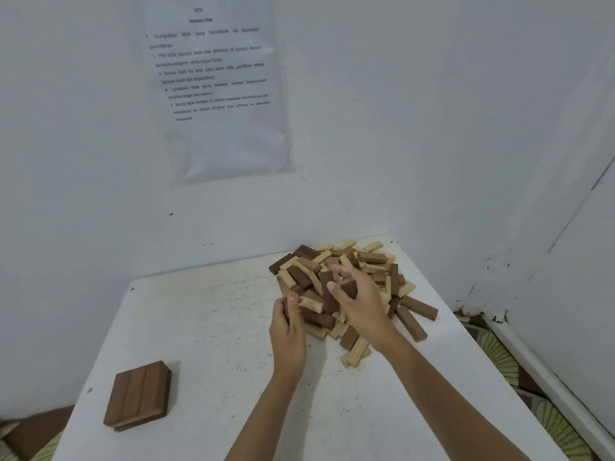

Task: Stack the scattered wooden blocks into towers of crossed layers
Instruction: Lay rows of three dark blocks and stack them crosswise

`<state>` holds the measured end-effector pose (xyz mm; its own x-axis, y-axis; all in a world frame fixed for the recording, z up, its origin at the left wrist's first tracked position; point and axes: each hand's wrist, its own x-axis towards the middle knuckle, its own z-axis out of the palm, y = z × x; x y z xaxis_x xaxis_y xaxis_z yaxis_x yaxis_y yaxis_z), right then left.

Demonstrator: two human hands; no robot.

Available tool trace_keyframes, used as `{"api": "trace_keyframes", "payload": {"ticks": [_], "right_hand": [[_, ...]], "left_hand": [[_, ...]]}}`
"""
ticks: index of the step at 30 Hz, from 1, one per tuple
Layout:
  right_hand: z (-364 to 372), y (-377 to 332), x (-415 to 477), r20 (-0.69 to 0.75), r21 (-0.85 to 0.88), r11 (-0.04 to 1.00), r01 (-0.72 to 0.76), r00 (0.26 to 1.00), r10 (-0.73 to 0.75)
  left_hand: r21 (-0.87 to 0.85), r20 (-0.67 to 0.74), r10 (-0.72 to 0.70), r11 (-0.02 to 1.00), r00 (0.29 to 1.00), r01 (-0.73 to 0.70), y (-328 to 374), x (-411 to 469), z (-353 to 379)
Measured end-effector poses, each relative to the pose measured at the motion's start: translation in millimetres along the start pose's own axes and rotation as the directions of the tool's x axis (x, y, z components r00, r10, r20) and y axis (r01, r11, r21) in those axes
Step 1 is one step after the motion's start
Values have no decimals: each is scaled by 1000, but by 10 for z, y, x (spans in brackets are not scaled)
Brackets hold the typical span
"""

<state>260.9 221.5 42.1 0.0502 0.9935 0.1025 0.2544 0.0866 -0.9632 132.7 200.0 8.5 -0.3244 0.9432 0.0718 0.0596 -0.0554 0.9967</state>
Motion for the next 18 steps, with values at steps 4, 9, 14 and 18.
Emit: {"api": "trace_keyframes", "payload": {"ticks": [4,9,14,18], "right_hand": [[232,-3,-328,58,198,972,-127,991,118],[489,110,-682,68,202,960,-196,980,186],[729,222,-956,98,242,936,-254,967,237],[835,286,-1105,93,137,965,-224,973,213]], "left_hand": [[32,-26,-37,999,999,38,-110,-205,-186],[77,-79,-33,996,996,39,-224,-453,-470],[159,-103,-23,987,994,40,-317,-628,-723],[162,-95,-23,986,995,38,-328,-750,-908]]}}
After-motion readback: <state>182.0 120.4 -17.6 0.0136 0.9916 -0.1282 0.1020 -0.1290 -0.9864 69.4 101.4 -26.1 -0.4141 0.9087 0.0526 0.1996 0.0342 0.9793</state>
